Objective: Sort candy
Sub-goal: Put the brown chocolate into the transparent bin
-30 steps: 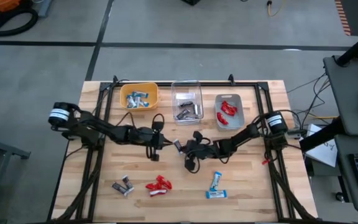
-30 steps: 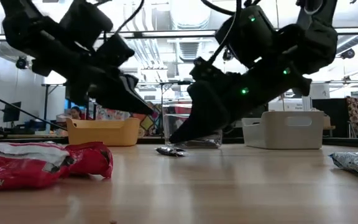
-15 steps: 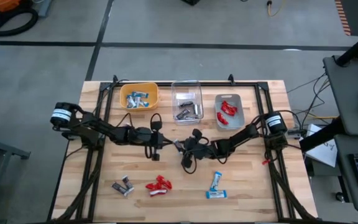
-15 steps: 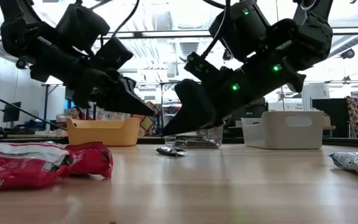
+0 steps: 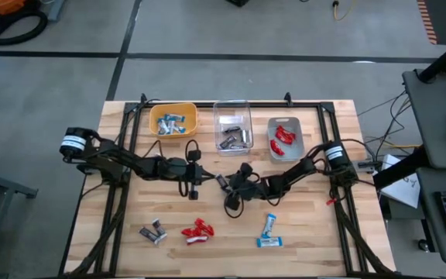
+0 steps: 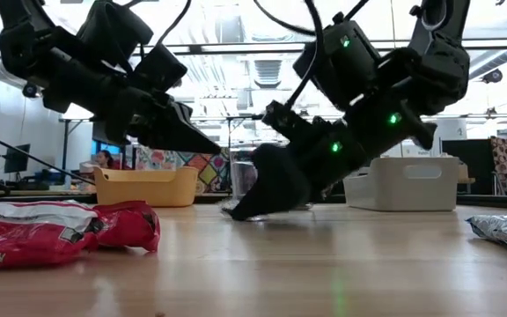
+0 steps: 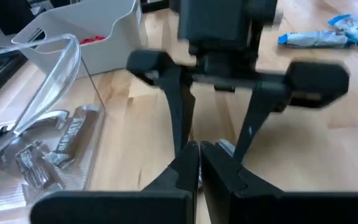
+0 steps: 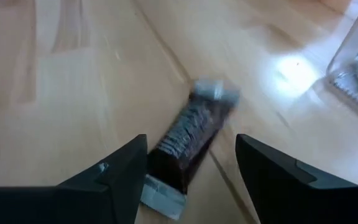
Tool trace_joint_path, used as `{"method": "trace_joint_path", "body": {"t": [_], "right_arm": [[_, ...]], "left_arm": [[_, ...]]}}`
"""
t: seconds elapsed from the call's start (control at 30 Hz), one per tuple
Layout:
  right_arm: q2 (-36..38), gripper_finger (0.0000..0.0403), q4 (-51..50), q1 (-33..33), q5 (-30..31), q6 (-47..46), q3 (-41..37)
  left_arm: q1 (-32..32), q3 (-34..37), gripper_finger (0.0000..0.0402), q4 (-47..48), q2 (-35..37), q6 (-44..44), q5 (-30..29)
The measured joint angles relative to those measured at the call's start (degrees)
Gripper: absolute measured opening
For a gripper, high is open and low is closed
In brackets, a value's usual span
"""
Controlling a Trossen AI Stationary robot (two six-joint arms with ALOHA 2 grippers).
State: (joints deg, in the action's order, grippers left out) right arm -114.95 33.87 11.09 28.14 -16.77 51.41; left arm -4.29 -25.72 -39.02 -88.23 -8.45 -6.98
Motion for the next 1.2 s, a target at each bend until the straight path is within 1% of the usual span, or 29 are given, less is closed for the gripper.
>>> {"method": "trace_joint_path", "body": {"t": [0.13,0.27,0.37,0.57,0.73,0.83,1.0,1.1,1.2], "right_arm": [[-2.31,0.022,1.01,0.07,0.53,-0.14,0.89],[-3.86,0.019,1.48,0.02,0.34,-0.15,1.15],[-4.46,0.0156,1.43,0.02,-0.06,-0.14,1.18],[-4.46,0.0076,2.11,0.0,-0.82,1.31,1.16],[-4.54,0.0027,3.62,-0.04,-1.97,3.34,1.09],[-4.24,0.0015,4.86,-0.09,-2.93,4.64,1.01],[-1.46,0.0014,3.92,-0.22,-3.47,7.8,0.8],[1.76,0.0013,3.68,-0.22,-3.39,10.78,0.72],[6.51,0.0013,2.55,-0.21,-3.22,13.76,0.84]], "left_arm": [[0.0,-0.08,0.0,0.08,0.88,0.0,0.04],[0.0,0.12,0.0,0.06,2.84,0.0,1.79],[0.0,0.65,0.0,0.06,5.21,-0.14,3.51],[0.0,3.0,0.0,0.0,11.2,-0.24,3.52],[0.0,5.18,0.0,0.04,15.77,0.23,3.52],[0.0,6.22,0.0,0.06,18.12,0.84,3.52],[0.0,7.29,0.0,1.05,21.35,2.01,3.52],[0.0,7.26,0.0,3.29,22.66,2.56,3.52],[0.0,7.24,0.0,5.07,23.35,3.37,3.53]]}}
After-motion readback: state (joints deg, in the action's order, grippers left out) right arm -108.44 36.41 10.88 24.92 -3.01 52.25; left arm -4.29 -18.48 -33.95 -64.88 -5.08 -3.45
